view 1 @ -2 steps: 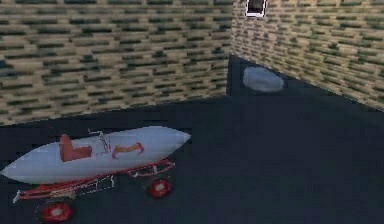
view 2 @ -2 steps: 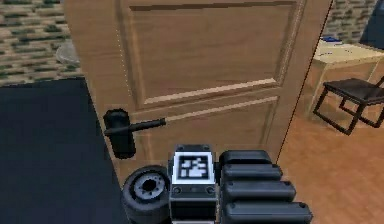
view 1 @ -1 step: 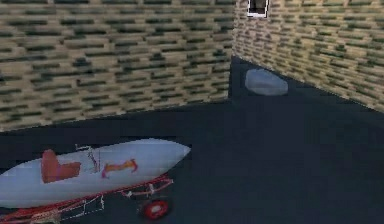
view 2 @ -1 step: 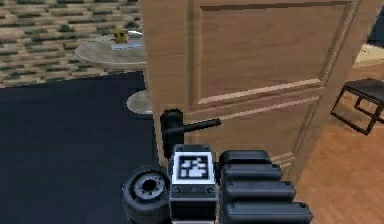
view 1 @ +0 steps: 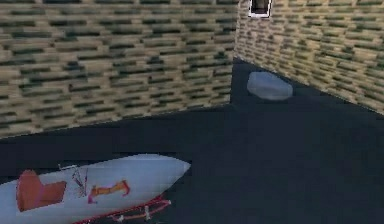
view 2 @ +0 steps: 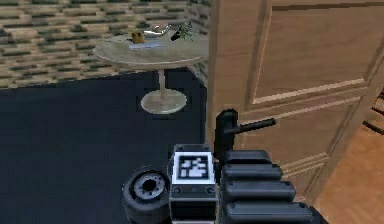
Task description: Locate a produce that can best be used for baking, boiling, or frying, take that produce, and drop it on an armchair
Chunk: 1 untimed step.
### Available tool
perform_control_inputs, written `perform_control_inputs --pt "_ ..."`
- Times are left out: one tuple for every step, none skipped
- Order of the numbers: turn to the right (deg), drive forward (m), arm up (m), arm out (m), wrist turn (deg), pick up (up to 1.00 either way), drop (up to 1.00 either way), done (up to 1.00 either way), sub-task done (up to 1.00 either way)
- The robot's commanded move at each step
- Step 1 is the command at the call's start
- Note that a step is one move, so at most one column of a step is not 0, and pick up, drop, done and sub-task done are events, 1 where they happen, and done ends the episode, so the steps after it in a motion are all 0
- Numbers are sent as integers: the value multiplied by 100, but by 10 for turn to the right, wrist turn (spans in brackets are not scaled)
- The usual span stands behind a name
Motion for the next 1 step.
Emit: perform_control_inputs --pt "450 0 0 0 0 0 0 0 0"
